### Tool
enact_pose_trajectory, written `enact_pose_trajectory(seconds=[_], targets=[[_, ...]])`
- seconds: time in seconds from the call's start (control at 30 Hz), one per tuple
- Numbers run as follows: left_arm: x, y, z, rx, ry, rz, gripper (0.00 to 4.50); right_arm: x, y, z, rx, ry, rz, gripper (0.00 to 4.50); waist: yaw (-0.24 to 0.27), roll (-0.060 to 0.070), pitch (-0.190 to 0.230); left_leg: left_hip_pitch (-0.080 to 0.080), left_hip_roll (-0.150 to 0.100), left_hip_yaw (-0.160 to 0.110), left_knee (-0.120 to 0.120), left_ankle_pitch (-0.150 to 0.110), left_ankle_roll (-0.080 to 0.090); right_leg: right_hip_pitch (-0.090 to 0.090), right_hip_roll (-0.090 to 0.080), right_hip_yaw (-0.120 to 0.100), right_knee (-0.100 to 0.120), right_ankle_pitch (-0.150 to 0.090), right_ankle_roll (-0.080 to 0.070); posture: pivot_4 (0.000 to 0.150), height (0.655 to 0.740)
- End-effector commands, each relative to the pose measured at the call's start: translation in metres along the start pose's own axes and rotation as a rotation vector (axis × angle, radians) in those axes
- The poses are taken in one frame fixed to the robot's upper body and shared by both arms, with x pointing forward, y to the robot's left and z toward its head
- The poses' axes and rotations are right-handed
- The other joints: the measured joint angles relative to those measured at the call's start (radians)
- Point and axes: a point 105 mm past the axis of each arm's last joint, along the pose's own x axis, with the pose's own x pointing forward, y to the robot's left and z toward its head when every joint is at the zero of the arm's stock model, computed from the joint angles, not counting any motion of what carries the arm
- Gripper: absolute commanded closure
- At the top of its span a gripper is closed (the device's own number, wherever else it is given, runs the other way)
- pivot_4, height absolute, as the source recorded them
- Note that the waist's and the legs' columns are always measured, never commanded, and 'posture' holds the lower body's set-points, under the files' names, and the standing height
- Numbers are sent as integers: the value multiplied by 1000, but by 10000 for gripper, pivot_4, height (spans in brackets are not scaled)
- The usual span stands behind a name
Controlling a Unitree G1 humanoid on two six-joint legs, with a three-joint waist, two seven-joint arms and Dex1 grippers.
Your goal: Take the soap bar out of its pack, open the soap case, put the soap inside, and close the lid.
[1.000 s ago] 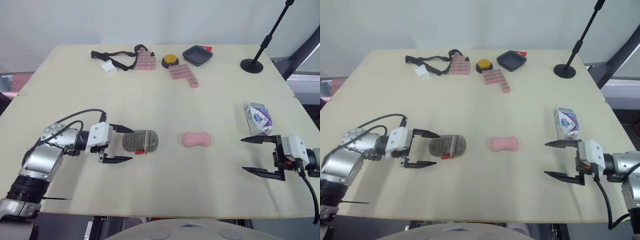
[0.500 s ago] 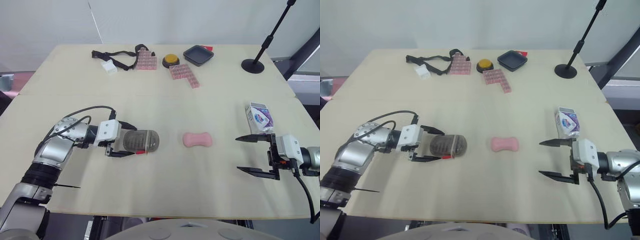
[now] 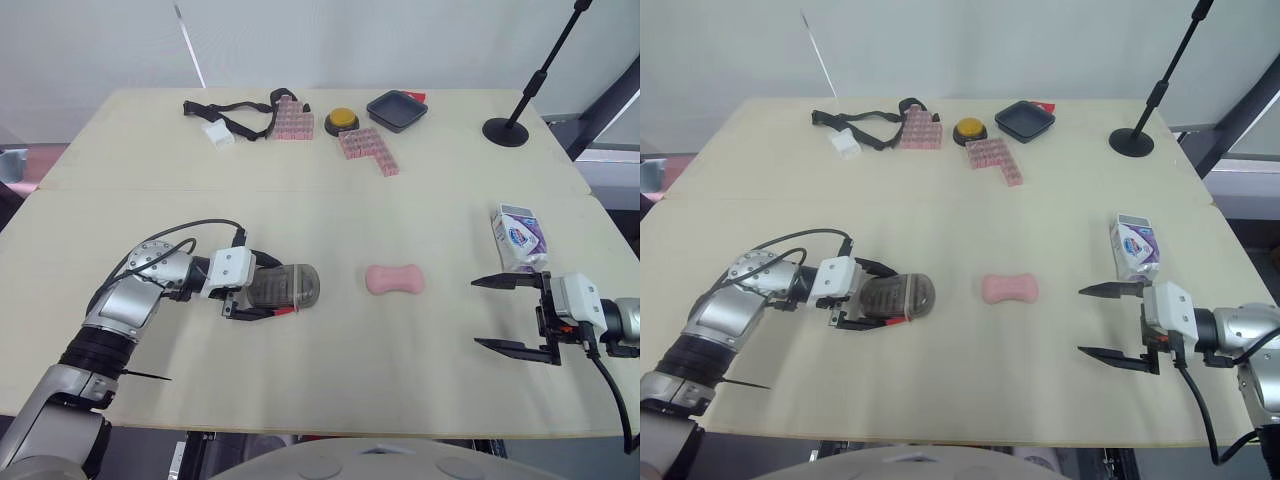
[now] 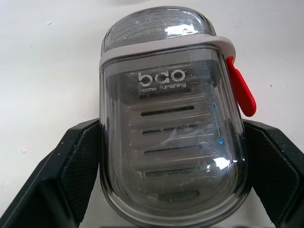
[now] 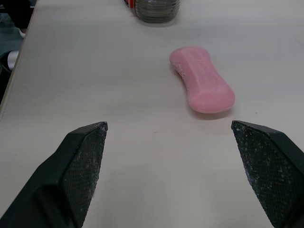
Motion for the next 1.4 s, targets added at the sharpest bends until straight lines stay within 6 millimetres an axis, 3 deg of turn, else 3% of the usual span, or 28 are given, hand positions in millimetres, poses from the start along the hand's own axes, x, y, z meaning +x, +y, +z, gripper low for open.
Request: enact_pose_trajectory(seconds=[0.03, 0.3, 0.33, 0.43, 0.67, 0.8, 0.87, 0.93, 1.13, 1.27, 1.4], targets=[[-2, 6, 2, -6, -5, 37, 0, -3, -3, 4, -33, -2, -8, 209, -1, 0, 0, 0, 0, 0, 0, 0, 0, 0, 0, 0, 0, 0, 0, 1500, 7400], [-4, 8, 4, -22, -14, 47, 0, -2, -2, 4, -30, -2, -7, 209, -1, 0, 0, 0, 0, 0, 0, 0, 0, 0, 0, 0, 0, 0, 0, 1500, 7400], [-4, 9, 4, -21, -13, 47, 4137, -2, -2, 4, -29, -2, -6, 0, -1, 0, 0, 0, 0, 0, 0, 0, 0, 0, 0, 0, 0, 0, 0, 1500, 7400], [-5, 9, 3, -14, -10, 44, 10209, -2, -3, 4, -29, 0, -4, 0, -1, 0, 0, 0, 0, 0, 0, 0, 0, 0, 0, 0, 0, 0, 0, 1500, 7400], [-5, 9, 2, 17, -8, 49, 10196, -2, -4, 4, -24, 10, -4, 0, -1, 0, 0, 0, 0, 0, 0, 0, 0, 0, 0, 0, 0, 0, 0, 1500, 7400], [-3, 16, 14, 100, -63, 107, 10196, -1, -9, 13, 26, 23, -2, 0, 0, 0, 0, 0, 0, 0, 0, 0, 0, 0, 0, 0, -1, 0, 0, 1500, 7400], [-1, 19, 27, 161, -106, 133, 10196, -1, -16, 22, 98, 30, -16, 0, 1, 0, 0, 0, 0, 0, 0, 0, 0, 0, 0, 0, -1, 0, 0, 1500, 7400], [3, 21, 43, 208, -161, 160, 10196, 5, -27, 41, 278, -5, -42, 0, 0, 0, 0, 0, 0, 0, 0, 0, 0, 1, 0, -1, -1, 0, 0, 1500, 7400], [17, 23, 70, 267, -255, 215, 10196, 34, -24, 88, 683, -46, 45, 0, 5, 1, 0, 2, 1, 0, -3, 3, -4, 2, 1, 0, -3, 0, 0, 1500, 7400], [33, 23, 85, 319, -306, 237, 10196, 67, -31, 102, 908, -72, 30, 0, 16, 1, 1, 2, 0, 0, -3, 4, -7, 2, 1, 0, -4, 0, 0, 1500, 7400], [42, 24, 96, 367, -337, 263, 10196, 84, -35, 113, 1040, -103, 8, 0, 40, 2, 1, 1, 0, 1, -4, 5, -8, 2, 1, 1, -5, 0, 0, 1500, 7400]])
